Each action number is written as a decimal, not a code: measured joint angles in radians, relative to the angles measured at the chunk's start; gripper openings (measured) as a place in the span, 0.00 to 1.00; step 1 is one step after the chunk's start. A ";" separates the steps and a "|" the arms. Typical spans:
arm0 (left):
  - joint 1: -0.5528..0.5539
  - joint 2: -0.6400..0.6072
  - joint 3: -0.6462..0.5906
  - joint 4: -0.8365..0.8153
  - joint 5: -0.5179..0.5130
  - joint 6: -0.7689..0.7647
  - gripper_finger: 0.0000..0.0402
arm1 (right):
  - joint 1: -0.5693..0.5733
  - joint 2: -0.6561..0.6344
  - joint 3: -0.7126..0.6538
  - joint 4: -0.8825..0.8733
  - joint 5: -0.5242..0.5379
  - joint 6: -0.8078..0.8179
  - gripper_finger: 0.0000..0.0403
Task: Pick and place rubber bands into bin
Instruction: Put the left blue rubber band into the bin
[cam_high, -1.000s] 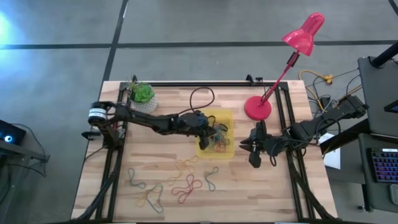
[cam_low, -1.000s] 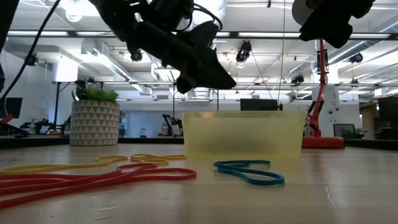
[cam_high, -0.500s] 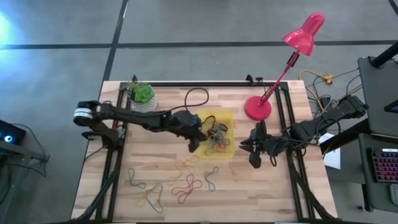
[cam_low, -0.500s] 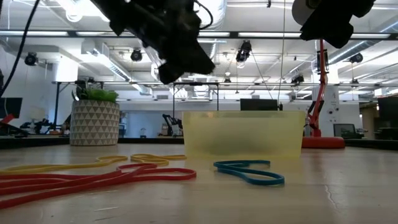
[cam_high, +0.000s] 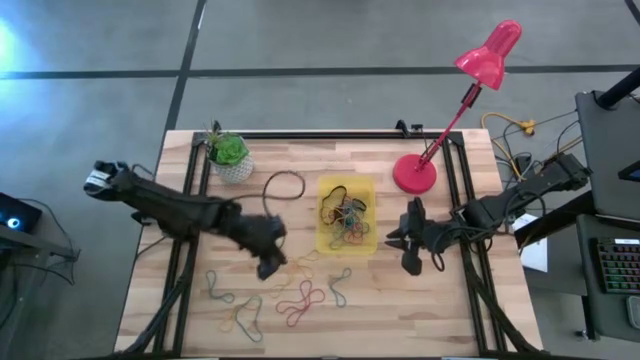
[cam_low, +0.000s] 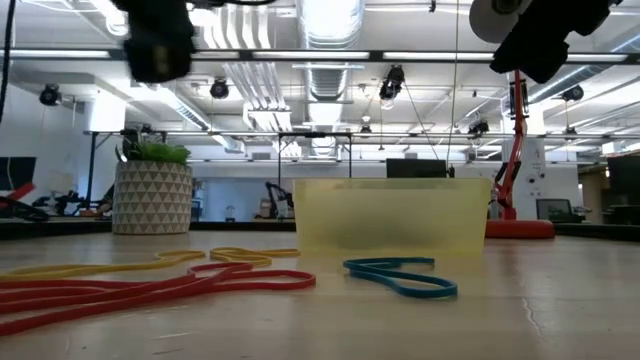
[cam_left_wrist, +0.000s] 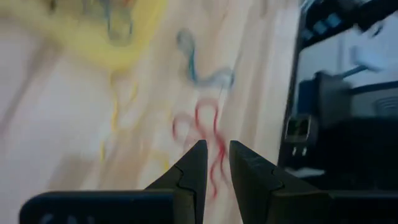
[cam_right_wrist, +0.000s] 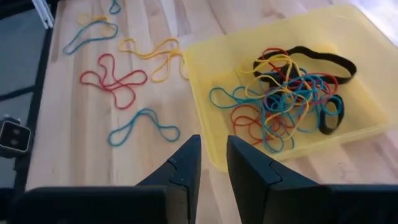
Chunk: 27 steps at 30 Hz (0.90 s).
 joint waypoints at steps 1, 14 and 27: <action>-0.032 -0.006 0.000 -0.036 -0.026 -0.034 0.13 | 0.000 0.002 0.000 0.001 -0.002 -0.012 0.17; -0.413 0.099 -0.002 -0.389 -0.082 -0.266 0.13 | 0.000 0.015 -0.001 0.010 -0.028 -0.066 0.17; -0.606 0.273 -0.009 -0.477 -0.055 -0.267 0.13 | 0.000 0.015 -0.001 0.012 -0.028 -0.047 0.17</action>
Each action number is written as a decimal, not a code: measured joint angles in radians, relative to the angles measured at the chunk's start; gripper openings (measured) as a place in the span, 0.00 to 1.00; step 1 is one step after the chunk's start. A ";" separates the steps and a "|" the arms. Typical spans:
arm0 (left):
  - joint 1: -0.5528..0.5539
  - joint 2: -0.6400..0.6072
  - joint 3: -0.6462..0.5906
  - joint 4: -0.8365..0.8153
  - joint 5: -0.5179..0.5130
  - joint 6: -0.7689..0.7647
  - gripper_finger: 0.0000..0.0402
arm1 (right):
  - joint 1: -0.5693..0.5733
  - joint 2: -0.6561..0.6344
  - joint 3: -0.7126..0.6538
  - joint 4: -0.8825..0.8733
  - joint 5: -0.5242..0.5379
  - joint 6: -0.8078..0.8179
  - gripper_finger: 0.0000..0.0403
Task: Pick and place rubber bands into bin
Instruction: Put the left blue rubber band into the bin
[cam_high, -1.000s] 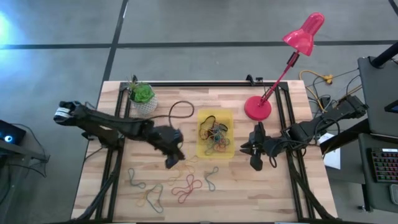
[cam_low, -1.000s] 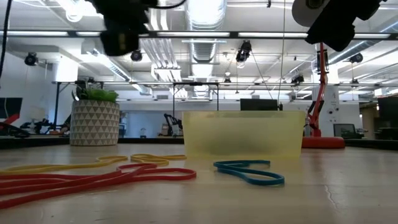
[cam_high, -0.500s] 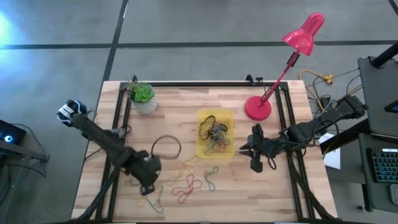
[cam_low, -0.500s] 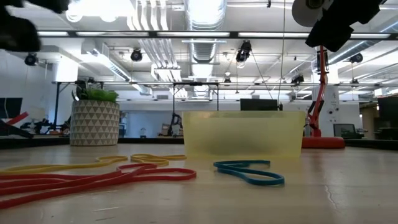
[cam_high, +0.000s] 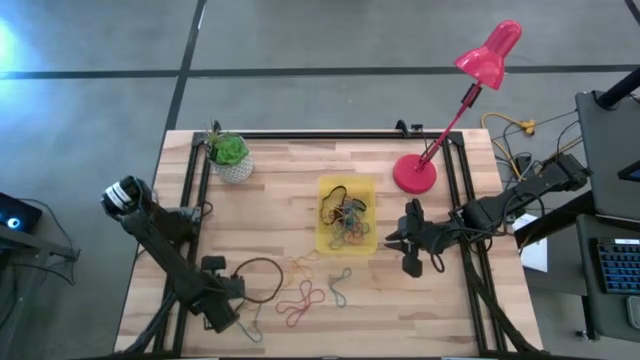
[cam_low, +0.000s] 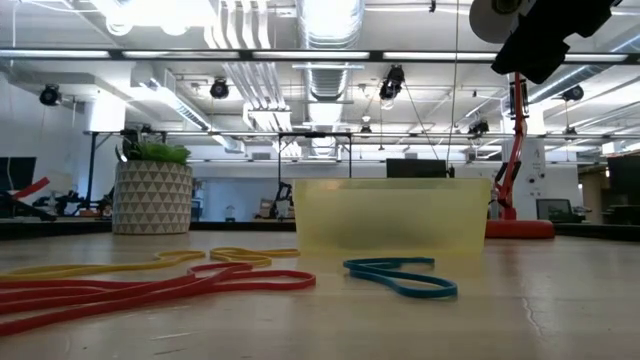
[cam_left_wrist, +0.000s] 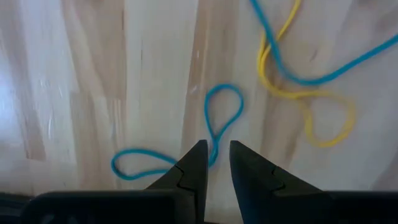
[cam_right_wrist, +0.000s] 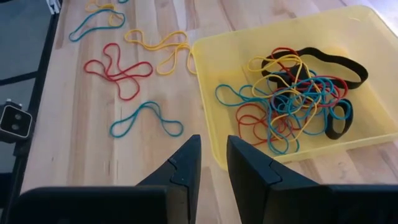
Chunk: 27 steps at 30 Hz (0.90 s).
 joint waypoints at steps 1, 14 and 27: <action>-0.011 0.008 -0.004 0.000 0.003 0.000 0.13 | 0.000 0.000 0.000 0.000 0.000 0.003 0.17; -0.098 0.024 -0.077 0.025 0.025 -0.181 0.13 | 0.000 0.000 0.000 0.000 0.002 0.002 0.17; -0.105 0.024 -0.130 0.173 0.021 -0.127 0.13 | 0.000 0.000 0.000 -0.001 0.006 -0.015 0.17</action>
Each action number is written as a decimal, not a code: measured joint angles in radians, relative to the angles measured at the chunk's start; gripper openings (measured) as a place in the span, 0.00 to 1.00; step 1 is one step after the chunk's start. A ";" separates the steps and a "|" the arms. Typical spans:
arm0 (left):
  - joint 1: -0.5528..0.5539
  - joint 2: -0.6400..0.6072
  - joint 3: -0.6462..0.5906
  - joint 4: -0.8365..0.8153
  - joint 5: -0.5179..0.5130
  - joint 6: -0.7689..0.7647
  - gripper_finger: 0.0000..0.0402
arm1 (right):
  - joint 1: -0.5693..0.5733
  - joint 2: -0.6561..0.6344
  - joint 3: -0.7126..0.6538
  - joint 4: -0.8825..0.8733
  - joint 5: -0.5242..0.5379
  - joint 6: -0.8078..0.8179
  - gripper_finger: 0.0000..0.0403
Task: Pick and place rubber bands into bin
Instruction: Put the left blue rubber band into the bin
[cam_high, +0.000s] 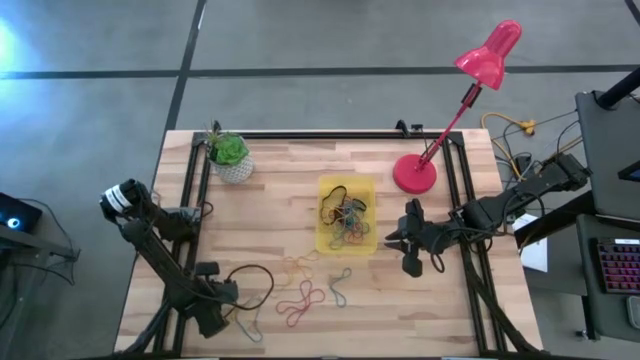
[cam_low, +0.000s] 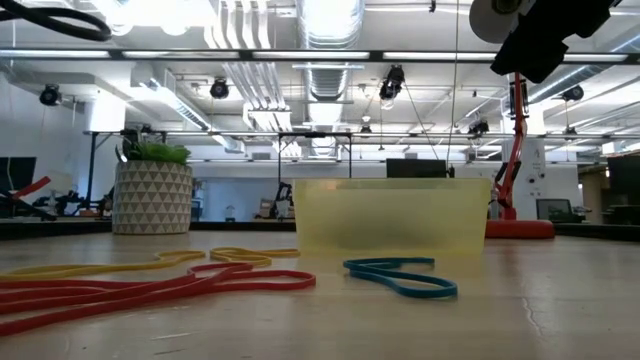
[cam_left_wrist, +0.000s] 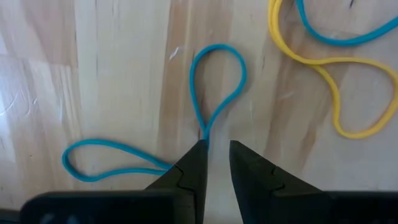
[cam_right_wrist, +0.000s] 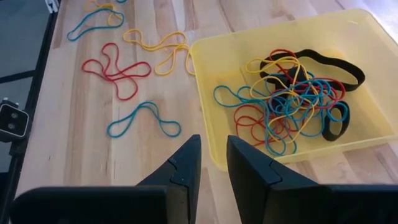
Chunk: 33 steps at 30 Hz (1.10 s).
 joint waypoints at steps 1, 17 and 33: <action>0.000 0.000 -0.001 0.001 0.000 0.000 0.13 | 0.000 0.000 0.000 0.000 0.000 0.000 0.17; 0.003 0.000 -0.014 0.003 -0.019 -0.002 0.13 | 0.000 0.000 -0.007 -0.001 0.000 -0.005 0.17; 0.022 -0.004 -0.103 0.122 0.002 -0.004 0.13 | 0.000 0.000 -0.011 -0.001 -0.001 -0.009 0.17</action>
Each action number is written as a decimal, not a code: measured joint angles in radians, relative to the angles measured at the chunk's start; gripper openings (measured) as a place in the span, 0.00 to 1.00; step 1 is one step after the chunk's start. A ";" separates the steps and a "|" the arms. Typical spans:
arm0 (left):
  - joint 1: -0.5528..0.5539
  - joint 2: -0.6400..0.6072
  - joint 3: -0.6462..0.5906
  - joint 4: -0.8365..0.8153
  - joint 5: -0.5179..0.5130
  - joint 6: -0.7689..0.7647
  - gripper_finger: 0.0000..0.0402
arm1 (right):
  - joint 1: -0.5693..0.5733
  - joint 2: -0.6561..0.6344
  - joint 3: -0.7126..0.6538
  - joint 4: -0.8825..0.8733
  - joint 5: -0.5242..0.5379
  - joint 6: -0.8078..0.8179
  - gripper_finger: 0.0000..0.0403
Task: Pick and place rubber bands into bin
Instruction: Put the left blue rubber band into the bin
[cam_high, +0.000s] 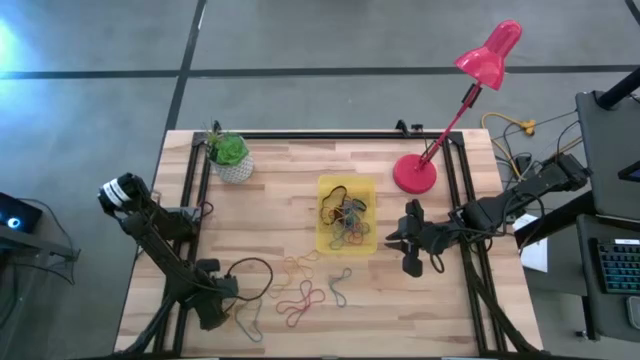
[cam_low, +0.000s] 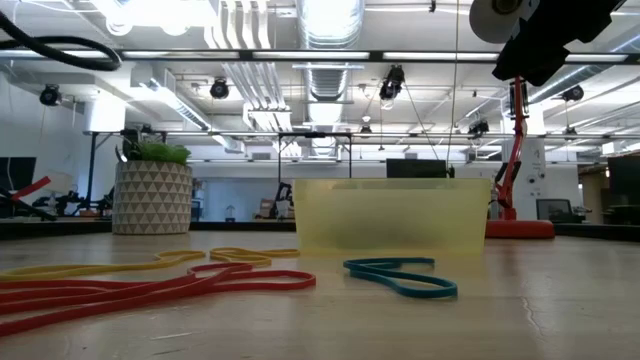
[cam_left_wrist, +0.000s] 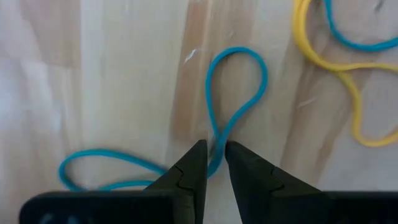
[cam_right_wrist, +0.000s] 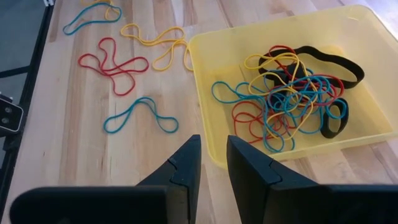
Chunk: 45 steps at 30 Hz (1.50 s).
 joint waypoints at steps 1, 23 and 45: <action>0.007 0.000 -0.008 0.019 0.009 0.000 0.13 | 0.000 0.000 0.000 0.000 0.000 -0.004 0.17; 0.092 0.000 -0.075 0.165 0.070 -0.053 0.00 | -0.001 0.000 0.000 -0.001 0.005 -0.041 0.17; 0.151 -0.157 -0.014 0.102 -0.330 -0.149 0.00 | -0.001 0.000 0.000 -0.001 0.006 -0.049 0.17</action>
